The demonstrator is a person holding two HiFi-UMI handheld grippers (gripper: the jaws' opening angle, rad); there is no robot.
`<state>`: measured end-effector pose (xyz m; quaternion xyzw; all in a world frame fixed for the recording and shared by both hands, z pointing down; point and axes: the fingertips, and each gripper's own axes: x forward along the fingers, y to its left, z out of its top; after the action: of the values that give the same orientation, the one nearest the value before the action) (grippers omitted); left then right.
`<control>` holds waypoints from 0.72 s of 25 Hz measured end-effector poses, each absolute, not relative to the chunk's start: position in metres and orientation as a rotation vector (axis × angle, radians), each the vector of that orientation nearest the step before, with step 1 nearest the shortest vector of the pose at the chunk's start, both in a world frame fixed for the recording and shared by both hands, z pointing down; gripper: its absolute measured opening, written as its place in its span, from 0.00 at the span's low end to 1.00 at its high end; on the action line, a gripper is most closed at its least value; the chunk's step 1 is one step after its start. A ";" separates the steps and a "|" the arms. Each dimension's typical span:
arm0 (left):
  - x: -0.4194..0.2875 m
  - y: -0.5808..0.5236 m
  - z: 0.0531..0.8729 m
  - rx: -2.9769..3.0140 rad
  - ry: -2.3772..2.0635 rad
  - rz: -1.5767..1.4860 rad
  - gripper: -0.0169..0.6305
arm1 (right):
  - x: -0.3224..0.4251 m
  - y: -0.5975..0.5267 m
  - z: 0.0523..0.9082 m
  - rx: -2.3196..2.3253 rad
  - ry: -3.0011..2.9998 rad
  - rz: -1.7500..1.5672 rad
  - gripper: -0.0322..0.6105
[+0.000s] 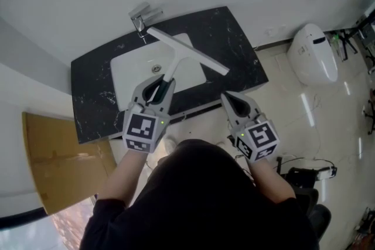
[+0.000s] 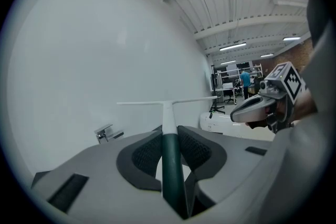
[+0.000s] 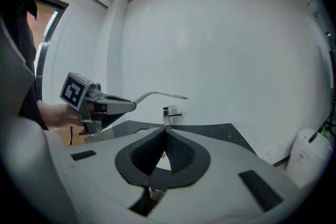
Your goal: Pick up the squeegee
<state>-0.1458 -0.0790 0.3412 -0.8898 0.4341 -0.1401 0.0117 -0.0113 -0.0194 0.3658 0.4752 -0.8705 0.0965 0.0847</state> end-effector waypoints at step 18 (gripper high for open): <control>-0.144 -0.090 0.335 -2.797 1.333 -0.384 0.18 | -0.023 -0.025 0.350 1.443 -2.603 0.206 0.05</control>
<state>-0.1444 -0.0903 0.3353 -0.8958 0.4270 -0.1229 0.0095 -0.0234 -0.0254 0.3497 0.4820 -0.8699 0.0689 0.0790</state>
